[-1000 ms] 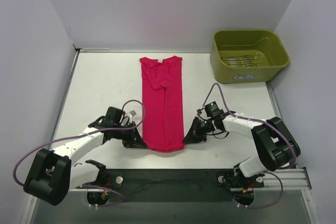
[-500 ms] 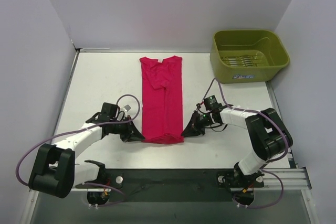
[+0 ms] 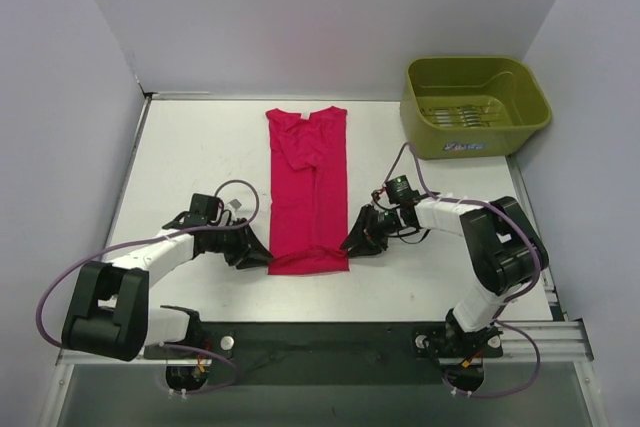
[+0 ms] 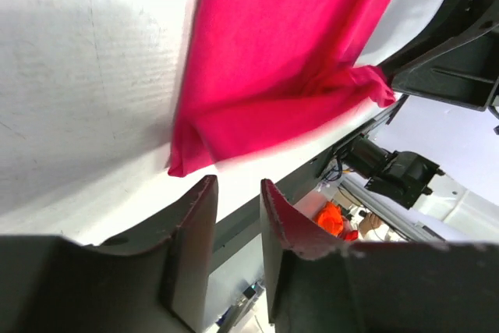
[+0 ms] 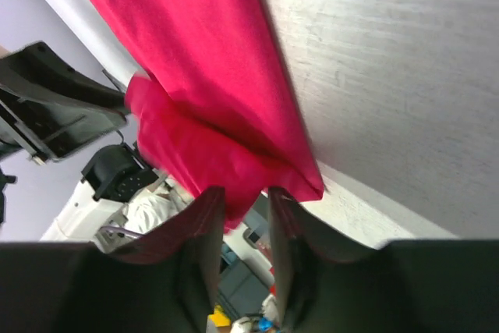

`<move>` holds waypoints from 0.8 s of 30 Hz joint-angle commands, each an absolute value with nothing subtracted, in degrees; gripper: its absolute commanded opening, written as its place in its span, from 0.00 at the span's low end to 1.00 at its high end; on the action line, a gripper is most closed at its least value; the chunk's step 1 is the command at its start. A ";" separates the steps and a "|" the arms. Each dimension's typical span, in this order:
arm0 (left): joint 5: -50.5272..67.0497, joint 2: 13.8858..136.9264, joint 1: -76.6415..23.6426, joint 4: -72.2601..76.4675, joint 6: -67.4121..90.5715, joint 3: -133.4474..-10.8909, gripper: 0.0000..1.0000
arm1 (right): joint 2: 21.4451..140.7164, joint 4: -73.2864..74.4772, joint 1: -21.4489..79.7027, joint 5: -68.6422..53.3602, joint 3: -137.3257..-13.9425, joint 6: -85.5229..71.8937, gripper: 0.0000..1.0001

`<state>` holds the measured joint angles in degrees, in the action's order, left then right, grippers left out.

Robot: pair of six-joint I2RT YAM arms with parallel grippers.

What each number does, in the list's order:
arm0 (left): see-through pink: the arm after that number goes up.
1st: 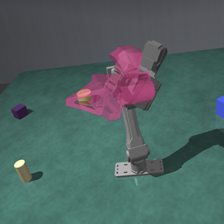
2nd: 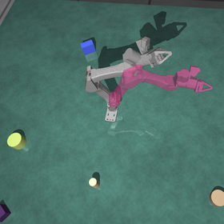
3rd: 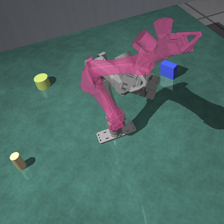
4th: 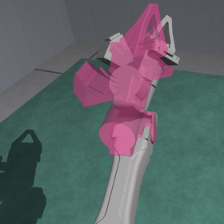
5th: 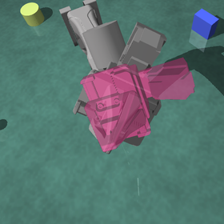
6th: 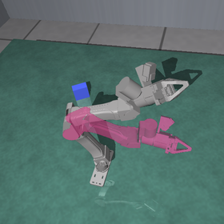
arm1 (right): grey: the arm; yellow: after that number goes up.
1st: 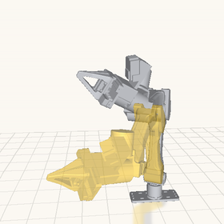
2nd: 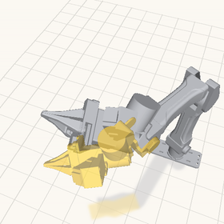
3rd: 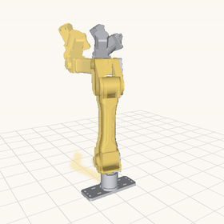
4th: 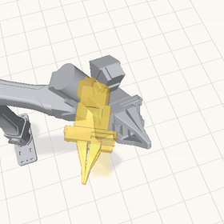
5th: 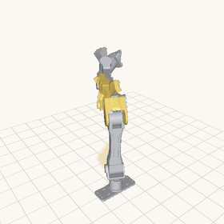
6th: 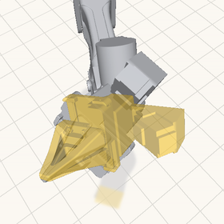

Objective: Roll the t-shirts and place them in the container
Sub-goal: Roll the T-shirt to the center of the board.

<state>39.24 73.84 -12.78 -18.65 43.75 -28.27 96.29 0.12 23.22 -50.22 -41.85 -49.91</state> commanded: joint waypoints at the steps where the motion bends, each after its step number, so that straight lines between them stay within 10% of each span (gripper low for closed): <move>1: 40.59 73.65 -9.77 -16.96 43.07 -32.78 0.41 | 93.88 2.19 22.06 -49.93 -45.34 -48.43 0.42; 4: 43.24 72.69 -9.14 -17.22 39.65 -36.46 0.57 | 90.36 4.91 19.34 -50.10 -46.93 -44.57 0.46; 14: 37.36 64.35 -14.41 -32.78 -6.07 -51.86 0.60 | 69.13 14.86 22.13 -36.71 -48.97 -3.39 0.53; 24: 17.24 40.11 -36.19 -12.35 -41.02 -25.42 0.76 | 52.91 -14.47 44.46 -22.67 -24.27 40.57 0.57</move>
